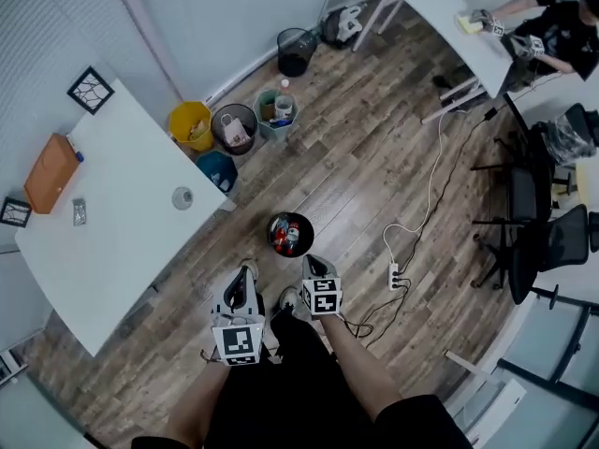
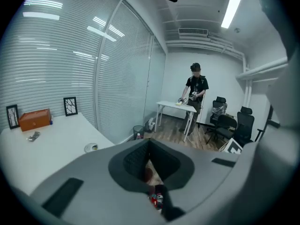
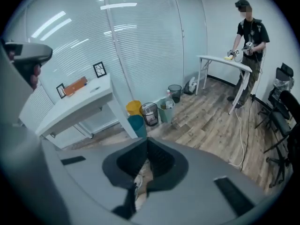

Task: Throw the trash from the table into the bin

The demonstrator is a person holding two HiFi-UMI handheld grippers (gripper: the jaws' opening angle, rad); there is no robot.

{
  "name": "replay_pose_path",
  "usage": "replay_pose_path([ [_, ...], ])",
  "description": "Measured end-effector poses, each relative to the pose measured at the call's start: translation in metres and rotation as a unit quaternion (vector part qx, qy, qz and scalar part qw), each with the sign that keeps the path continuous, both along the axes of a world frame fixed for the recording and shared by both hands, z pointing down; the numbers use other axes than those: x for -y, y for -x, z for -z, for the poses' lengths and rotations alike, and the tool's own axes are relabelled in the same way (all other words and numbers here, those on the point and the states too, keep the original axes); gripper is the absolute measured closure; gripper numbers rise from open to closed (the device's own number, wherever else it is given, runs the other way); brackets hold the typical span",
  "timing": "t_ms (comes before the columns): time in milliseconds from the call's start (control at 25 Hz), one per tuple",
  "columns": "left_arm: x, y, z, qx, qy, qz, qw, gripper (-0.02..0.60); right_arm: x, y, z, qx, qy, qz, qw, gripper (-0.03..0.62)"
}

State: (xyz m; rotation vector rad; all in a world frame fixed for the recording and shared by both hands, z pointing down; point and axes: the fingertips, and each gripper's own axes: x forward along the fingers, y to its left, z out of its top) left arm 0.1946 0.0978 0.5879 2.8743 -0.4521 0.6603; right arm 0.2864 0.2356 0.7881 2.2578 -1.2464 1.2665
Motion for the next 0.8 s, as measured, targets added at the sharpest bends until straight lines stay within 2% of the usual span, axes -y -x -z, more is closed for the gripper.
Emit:
replay_pose_path([
  [160, 0.003, 0.019, 0.045, -0.028, -0.035, 0.030, 0.9985, 0.584, 0.000, 0.016, 0.058, -0.038, -0.041, 0.037, 0.998, 0.589],
  [320, 0.012, 0.044, 0.076, -0.042, -0.057, 0.084, 0.9940, 0.584, 0.009, 0.025, 0.115, -0.077, -0.105, 0.065, 0.989, 0.589],
  [520, 0.009, 0.083, 0.087, -0.044, -0.087, 0.145, 0.9845, 0.583, 0.023, 0.050, 0.152, -0.095, -0.178, 0.118, 0.972, 0.589],
  [640, 0.000, 0.125, 0.104, -0.030, -0.106, 0.178, 0.9779, 0.583, 0.037, 0.084, 0.177, -0.091, -0.215, 0.161, 0.959, 0.589],
  [800, -0.004, 0.179, 0.110, -0.019, -0.109, 0.233, 0.9662, 0.583, 0.057, 0.126, 0.198, -0.085, -0.249, 0.210, 0.942, 0.589],
])
